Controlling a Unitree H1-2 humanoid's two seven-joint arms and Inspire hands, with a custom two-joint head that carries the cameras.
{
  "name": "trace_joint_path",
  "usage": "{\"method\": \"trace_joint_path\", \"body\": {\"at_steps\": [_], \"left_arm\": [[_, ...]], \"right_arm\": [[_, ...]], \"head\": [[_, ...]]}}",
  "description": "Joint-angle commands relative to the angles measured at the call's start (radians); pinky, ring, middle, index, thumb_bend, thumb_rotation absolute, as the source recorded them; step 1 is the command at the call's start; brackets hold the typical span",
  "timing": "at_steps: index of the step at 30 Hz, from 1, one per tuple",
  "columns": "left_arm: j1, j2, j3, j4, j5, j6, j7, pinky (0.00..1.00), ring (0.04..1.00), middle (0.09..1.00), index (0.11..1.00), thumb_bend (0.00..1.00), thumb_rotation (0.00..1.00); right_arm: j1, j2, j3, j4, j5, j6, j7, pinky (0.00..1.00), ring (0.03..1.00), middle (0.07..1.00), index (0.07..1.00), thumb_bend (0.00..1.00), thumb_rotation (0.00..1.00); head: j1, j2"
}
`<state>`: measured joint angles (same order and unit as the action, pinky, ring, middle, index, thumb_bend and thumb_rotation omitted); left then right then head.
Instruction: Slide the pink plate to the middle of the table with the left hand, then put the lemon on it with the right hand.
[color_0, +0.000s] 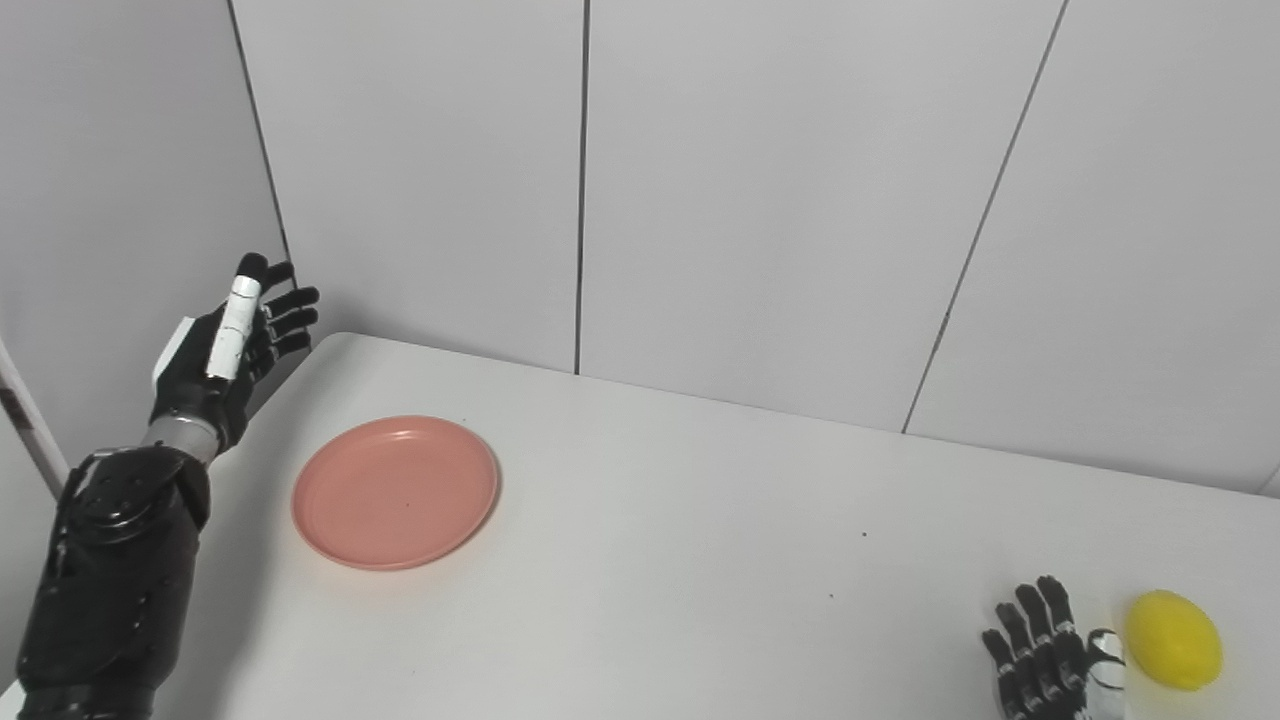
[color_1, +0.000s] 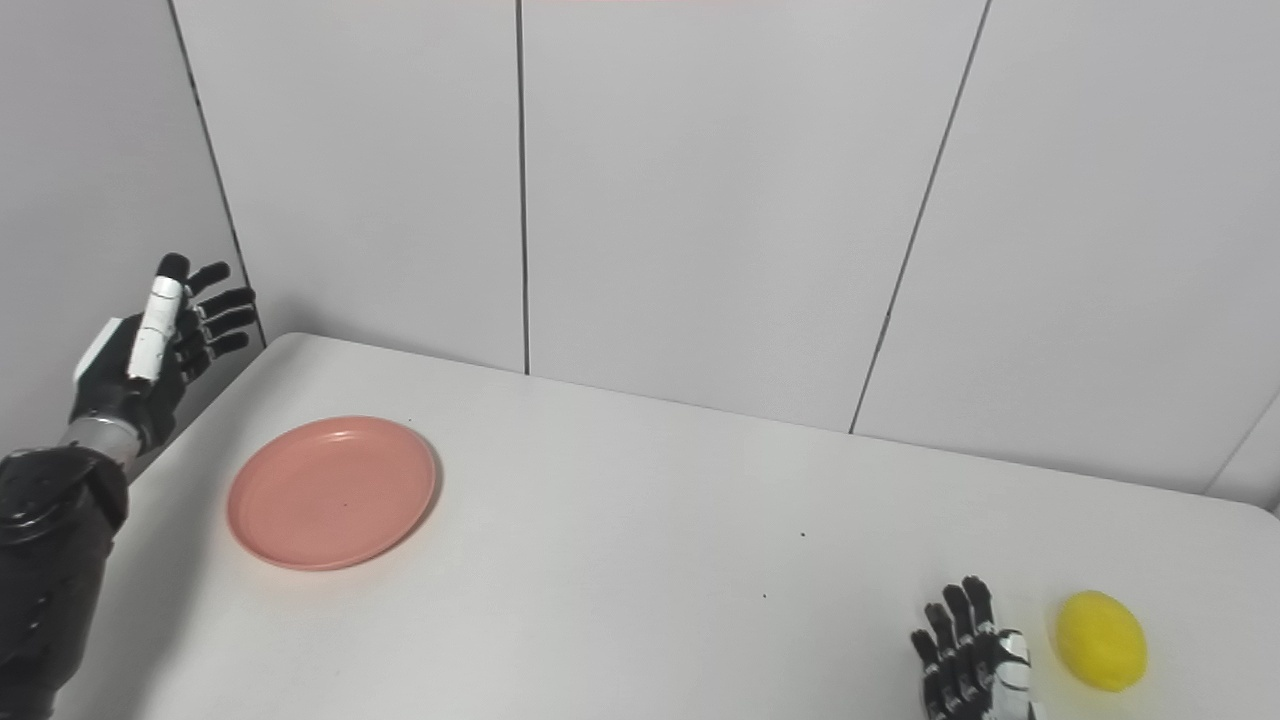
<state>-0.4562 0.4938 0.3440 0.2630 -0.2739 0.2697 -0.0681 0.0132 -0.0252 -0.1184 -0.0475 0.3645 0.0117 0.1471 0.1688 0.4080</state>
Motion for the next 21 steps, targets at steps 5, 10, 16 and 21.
{"method": "trace_joint_path", "body": {"at_steps": [5,10,16,21], "left_arm": [[-0.055,-0.011,0.054,0.105,-0.046,-0.113,0.000,0.85,0.832,0.811,0.847,0.99,0.85],[-0.068,-0.025,0.076,0.198,-0.068,-0.141,-0.007,0.89,0.851,0.827,0.871,1.00,0.86],[-0.092,-0.041,0.119,0.279,-0.155,-0.121,-0.031,0.92,0.884,0.859,0.886,1.00,0.84],[-0.095,-0.045,0.130,0.322,-0.191,-0.096,-0.040,0.95,0.899,0.878,0.911,0.95,0.88]], "right_arm": [[0.065,0.010,0.006,0.053,0.002,0.002,0.008,1.00,0.991,1.000,1.000,0.71,1.00],[0.061,0.014,0.006,0.060,0.003,0.000,0.006,1.00,0.986,0.997,1.000,0.71,1.00],[0.059,0.012,0.008,0.063,0.005,0.002,0.011,1.00,0.984,0.998,0.999,0.73,1.00],[0.061,0.016,0.009,0.062,0.005,-0.003,0.010,1.00,0.981,1.000,0.998,0.74,1.00]], "head": [[-0.006,0.006],[-0.012,0.003],[-0.015,0.006],[-0.020,0.013]]}}
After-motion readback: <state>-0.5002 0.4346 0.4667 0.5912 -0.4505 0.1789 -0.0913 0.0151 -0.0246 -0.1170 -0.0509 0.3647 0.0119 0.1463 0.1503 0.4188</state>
